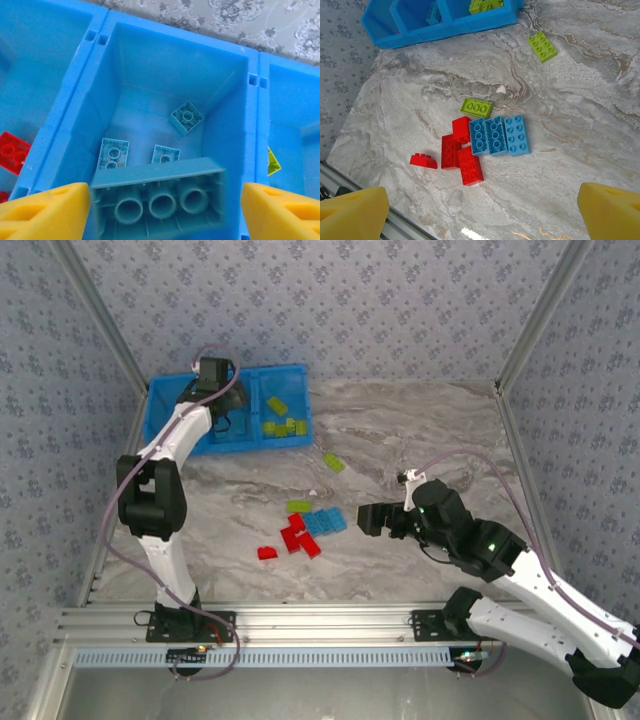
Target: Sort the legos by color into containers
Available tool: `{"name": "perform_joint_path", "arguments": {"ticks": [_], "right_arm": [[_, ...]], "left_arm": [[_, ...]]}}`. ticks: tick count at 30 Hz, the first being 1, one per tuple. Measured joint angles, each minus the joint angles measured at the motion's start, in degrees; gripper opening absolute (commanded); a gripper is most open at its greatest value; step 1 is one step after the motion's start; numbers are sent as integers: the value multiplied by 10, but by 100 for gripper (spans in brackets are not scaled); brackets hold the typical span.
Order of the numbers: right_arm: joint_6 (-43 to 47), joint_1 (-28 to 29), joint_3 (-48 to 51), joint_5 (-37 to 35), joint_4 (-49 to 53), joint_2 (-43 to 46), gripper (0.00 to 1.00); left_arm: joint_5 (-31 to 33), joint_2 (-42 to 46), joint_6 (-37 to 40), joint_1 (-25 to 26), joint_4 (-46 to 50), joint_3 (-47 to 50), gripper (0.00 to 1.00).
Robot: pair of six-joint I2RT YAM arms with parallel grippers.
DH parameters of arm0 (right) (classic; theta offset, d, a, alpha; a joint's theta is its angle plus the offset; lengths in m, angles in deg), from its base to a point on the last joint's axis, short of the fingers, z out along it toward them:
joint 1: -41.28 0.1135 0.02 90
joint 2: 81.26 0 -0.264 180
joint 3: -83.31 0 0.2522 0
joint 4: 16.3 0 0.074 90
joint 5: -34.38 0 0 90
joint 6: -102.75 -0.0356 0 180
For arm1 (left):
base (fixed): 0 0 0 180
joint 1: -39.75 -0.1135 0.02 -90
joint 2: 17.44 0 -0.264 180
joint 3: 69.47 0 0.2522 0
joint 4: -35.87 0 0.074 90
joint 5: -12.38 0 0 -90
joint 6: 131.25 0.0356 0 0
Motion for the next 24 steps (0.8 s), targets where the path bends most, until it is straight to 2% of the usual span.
{"name": "perform_joint_path", "arguments": {"ticks": [3,6,9,11,13,18,21,24], "right_arm": [[-3,0,0,-4,0,2,99],[-4,0,0,-4,0,2,100],[-4,0,0,-8,-1,-2,100],[-4,0,0,-8,-3,-9,100],[-3,0,0,-8,-12,-18,100],[-3,0,0,-4,-42,-57,100],[-3,0,0,2,-54,-82,100],[-3,0,0,5,-61,-101,100]], "left_arm": [[-16,9,0,0,20,-8,82],[-41,51,-10,1,30,25,82],[-60,153,-28,15,39,109,83],[-65,242,-38,42,45,173,84],[-59,336,-52,88,51,235,84],[-17,522,-122,267,86,381,86],[14,560,-187,370,119,462,87],[30,552,-251,440,141,534,87]]}}
